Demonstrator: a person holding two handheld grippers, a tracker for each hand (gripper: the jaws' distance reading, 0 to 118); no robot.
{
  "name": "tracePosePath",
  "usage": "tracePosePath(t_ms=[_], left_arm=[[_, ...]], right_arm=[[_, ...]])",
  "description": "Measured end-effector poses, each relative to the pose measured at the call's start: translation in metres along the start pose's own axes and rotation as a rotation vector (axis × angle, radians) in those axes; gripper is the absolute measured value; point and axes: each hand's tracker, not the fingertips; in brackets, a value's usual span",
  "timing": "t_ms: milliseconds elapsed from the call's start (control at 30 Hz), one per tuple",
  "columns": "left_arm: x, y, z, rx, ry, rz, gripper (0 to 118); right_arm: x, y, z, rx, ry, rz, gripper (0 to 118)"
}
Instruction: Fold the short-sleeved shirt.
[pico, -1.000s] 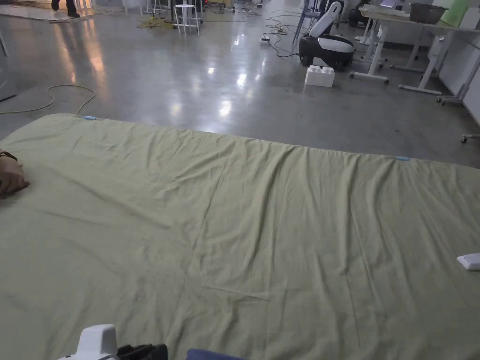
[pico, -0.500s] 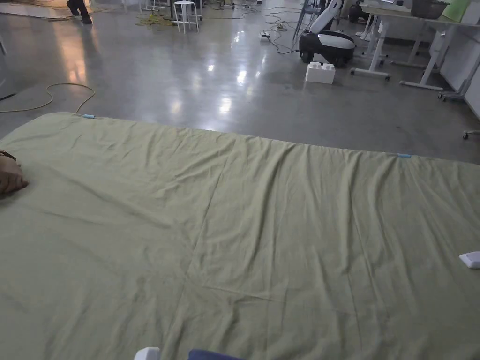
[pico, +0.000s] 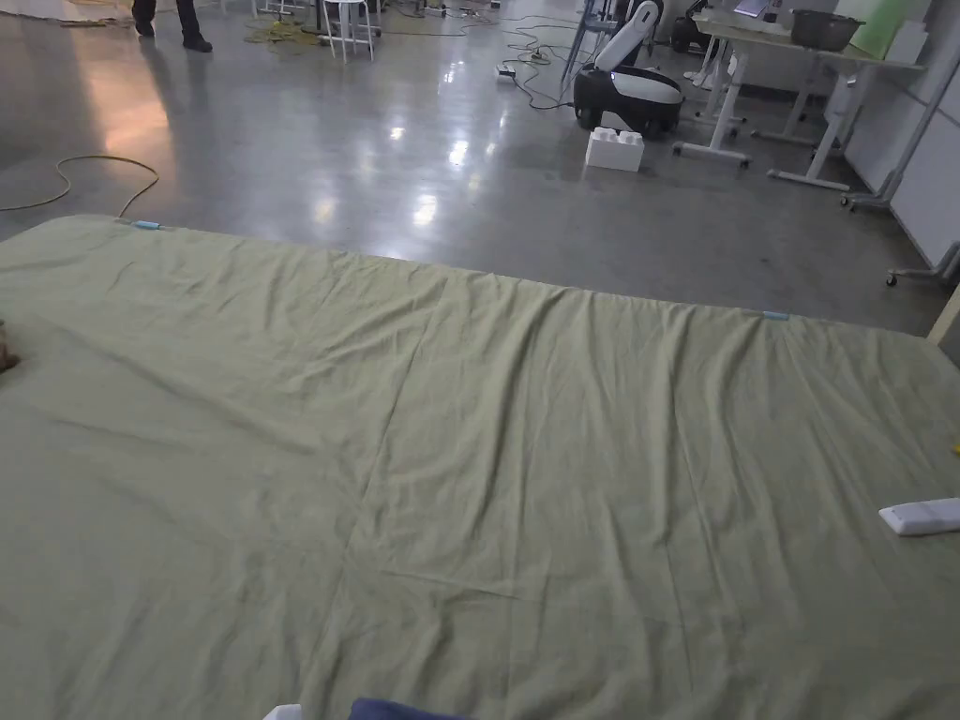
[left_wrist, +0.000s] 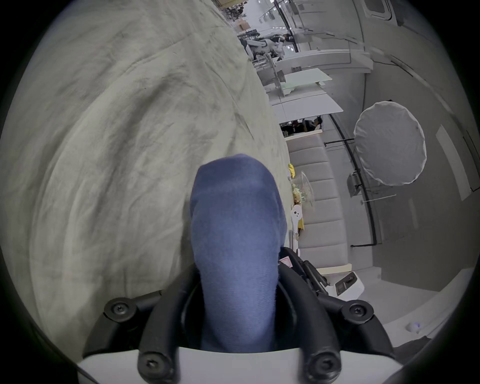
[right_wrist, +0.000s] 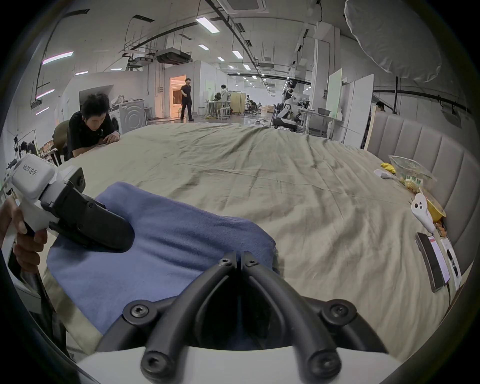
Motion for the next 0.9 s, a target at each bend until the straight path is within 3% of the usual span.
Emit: tracePosePath(t_ms=[67, 200, 333, 533, 900], left_arm=[[0.002, 0.000, 0.004, 0.009, -0.027, 0.004, 26], [0.014, 0.006, 0.019, 0.020, -0.071, -0.005, 24], [0.029, 0.023, 0.049, 0.024, -0.070, -0.058, 24], [0.042, 0.056, 0.114, 0.041, -0.041, -0.081, 24], [0.052, 0.112, 0.269, 0.145, 0.289, -0.121, 24]], right_arm=[[-0.005, 0.003, 0.002, -0.002, -0.012, 0.035, 3], [0.000, 0.022, 0.012, 0.027, -0.004, 0.003, 3], [0.014, 0.056, 0.025, 0.175, -0.089, 0.054, 3], [0.047, 0.111, 0.031, 0.267, -0.123, 0.004, 3], [0.102, 0.187, 0.040, 0.401, -0.170, -0.071, 3]])
